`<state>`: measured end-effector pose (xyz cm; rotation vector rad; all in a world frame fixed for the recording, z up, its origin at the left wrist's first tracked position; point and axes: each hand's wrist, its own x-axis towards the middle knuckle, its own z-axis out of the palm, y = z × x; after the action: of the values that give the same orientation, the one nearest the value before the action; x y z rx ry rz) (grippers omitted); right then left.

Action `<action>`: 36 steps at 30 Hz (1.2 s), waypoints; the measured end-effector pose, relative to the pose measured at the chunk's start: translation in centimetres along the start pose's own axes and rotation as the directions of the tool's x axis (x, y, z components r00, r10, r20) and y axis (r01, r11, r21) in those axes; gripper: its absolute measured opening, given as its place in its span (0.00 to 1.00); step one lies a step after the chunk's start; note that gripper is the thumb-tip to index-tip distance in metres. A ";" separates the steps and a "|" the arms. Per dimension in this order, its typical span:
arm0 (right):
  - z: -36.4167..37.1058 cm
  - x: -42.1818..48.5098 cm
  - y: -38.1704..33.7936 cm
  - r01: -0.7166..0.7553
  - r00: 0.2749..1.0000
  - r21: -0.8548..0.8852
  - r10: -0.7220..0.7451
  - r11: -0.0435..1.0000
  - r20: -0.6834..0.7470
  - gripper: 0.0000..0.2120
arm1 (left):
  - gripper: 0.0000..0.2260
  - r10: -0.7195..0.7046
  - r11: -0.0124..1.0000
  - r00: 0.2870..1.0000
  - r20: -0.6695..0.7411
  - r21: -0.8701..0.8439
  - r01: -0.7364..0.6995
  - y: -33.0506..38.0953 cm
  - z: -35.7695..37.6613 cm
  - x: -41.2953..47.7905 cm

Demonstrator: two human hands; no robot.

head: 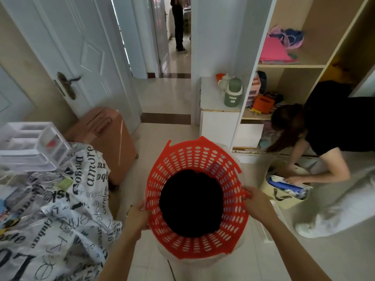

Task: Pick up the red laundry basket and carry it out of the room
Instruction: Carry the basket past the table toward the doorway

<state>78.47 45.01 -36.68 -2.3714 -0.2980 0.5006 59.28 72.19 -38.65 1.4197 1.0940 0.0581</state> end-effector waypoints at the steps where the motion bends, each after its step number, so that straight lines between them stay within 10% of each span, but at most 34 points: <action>1: 0.1 0.9 -0.5 -0.005 1.000 -0.002 0.005 1.000 0.000 0.10 | 0.10 -0.001 1.000 1.000 0.007 0.007 0.001 0.7 -0.1 0.8; 36: 6.9 31.0 3.9 -0.140 0.982 -0.021 0.142 0.990 0.122 0.13 | 0.06 -0.159 0.987 0.987 -0.015 0.003 0.159 3.5 10.3 28.7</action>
<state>103.73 56.70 -52.50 -2.3886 -0.1893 0.7156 83.27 83.10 -54.29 1.3329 1.2161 -0.0480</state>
